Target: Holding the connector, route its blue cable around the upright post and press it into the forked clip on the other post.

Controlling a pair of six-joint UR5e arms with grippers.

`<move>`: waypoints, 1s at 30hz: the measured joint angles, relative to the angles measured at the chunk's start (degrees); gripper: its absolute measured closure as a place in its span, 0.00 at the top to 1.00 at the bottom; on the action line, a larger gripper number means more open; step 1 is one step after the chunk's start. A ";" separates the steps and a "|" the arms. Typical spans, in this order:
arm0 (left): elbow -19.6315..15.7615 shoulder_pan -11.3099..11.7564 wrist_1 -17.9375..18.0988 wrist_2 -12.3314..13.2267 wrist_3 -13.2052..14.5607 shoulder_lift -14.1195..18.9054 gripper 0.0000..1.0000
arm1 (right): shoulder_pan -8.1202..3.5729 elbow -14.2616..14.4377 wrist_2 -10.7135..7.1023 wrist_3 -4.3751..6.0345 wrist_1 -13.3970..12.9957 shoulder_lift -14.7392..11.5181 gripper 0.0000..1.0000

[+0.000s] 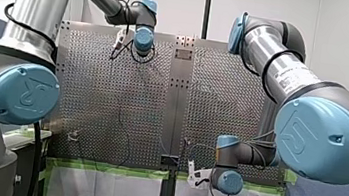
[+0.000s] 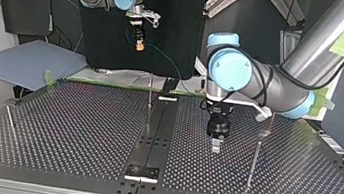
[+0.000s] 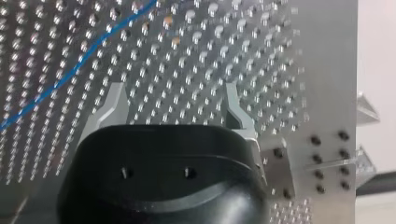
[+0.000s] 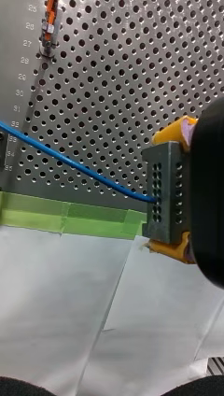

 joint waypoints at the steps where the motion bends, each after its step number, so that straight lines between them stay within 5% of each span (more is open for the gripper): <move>1: 0.20 0.35 0.61 0.34 -0.12 -0.42 0.98 | 0.01 0.00 0.00 0.00 0.00 0.00 0.00; 12: 1.21 1.15 5.35 0.91 0.02 -3.73 0.98 | -0.02 0.00 0.00 -0.01 -0.03 -0.02 0.00; 24: 1.32 1.47 6.38 0.21 1.00 -5.06 0.98 | 0.02 0.00 0.00 -0.01 -0.17 -0.02 0.00; 30: 1.32 1.85 5.88 2.13 -0.50 -5.08 0.98 | 0.01 0.00 0.00 -0.01 -0.14 -0.01 0.00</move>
